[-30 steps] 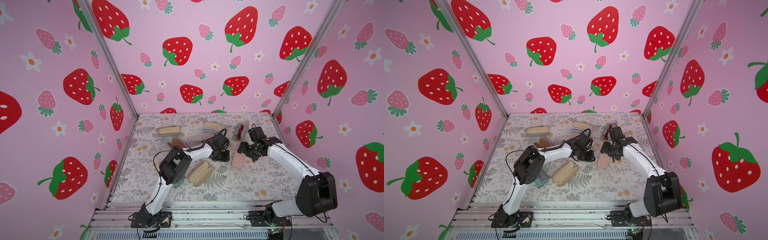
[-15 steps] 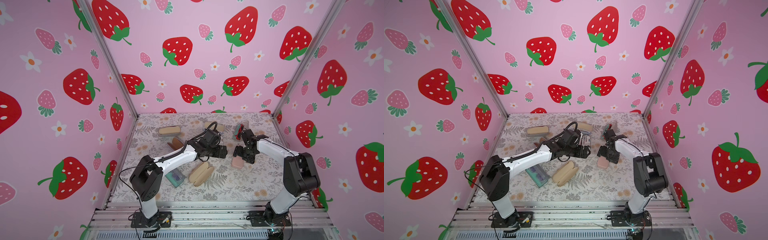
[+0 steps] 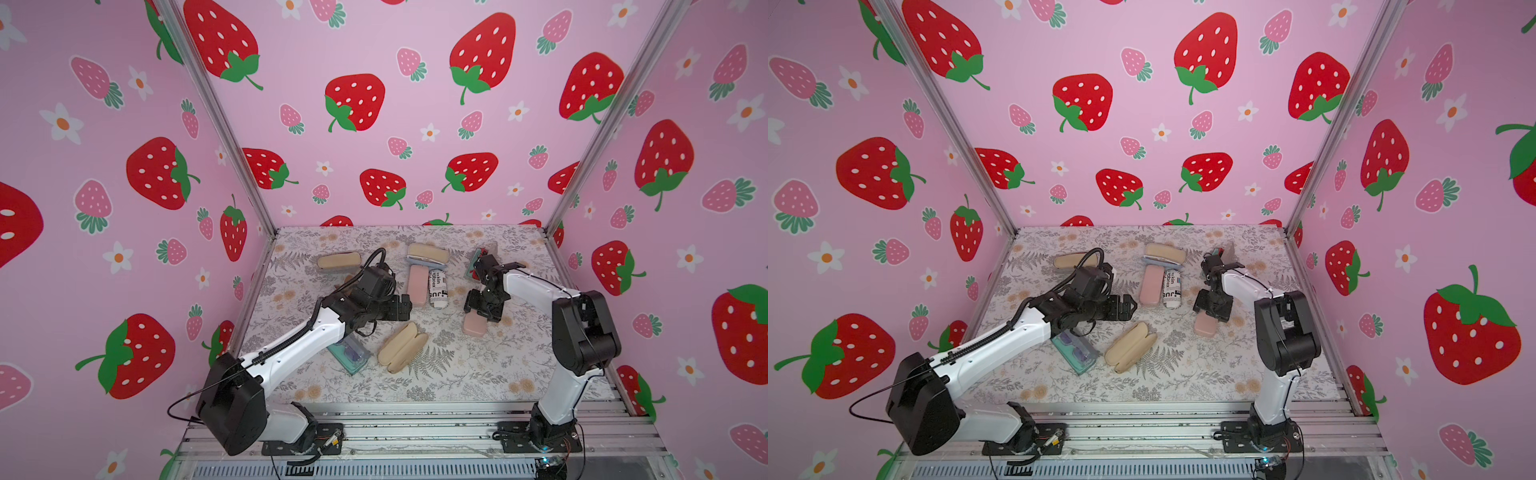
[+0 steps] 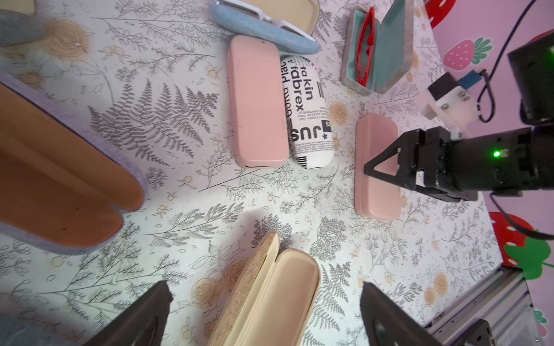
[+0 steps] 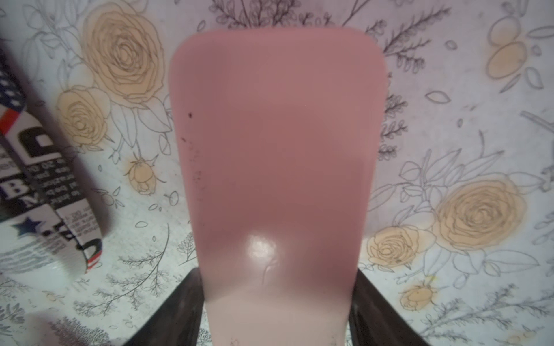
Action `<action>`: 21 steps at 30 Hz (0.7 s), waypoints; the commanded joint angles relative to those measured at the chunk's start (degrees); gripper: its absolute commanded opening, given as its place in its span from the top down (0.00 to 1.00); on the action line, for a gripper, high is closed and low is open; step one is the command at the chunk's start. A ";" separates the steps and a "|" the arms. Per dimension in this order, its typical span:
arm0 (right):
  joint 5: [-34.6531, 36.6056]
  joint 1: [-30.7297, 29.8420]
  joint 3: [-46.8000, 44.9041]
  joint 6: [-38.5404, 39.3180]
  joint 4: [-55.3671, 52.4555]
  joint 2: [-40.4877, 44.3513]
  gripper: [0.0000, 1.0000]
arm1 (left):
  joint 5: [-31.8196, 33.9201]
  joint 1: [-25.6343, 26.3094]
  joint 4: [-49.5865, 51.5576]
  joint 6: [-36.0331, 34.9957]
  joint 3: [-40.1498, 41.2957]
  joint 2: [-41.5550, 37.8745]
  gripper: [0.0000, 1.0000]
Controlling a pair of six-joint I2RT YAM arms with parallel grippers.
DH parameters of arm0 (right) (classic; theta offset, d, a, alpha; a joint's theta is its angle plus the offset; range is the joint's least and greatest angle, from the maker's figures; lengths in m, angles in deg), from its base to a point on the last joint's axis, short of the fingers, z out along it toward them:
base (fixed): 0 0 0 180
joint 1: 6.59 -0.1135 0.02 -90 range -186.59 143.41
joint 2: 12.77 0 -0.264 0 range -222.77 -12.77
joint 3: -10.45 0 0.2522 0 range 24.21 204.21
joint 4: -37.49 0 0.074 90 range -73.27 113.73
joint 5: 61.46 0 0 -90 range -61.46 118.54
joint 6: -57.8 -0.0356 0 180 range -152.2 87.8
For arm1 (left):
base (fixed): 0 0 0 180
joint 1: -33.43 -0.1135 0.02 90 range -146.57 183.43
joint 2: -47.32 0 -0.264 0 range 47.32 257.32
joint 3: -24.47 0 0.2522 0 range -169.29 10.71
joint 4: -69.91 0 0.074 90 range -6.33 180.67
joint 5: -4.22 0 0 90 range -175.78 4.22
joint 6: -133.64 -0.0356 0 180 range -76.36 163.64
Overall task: Close the glasses case
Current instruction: Move the glasses case to the center of the board.
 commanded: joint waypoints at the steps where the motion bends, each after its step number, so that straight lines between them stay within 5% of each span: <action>1: -0.12 -0.57 3.26 1.39 -1.31 -2.15 0.38 | 1.01 -1.01 2.51 -0.85 2.50 -2.21 0.02; 21: -0.12 -2.71 20.73 5.55 -5.28 -14.20 0.32 | -1.61 -3.48 5.10 -3.67 6.65 -0.96 0.02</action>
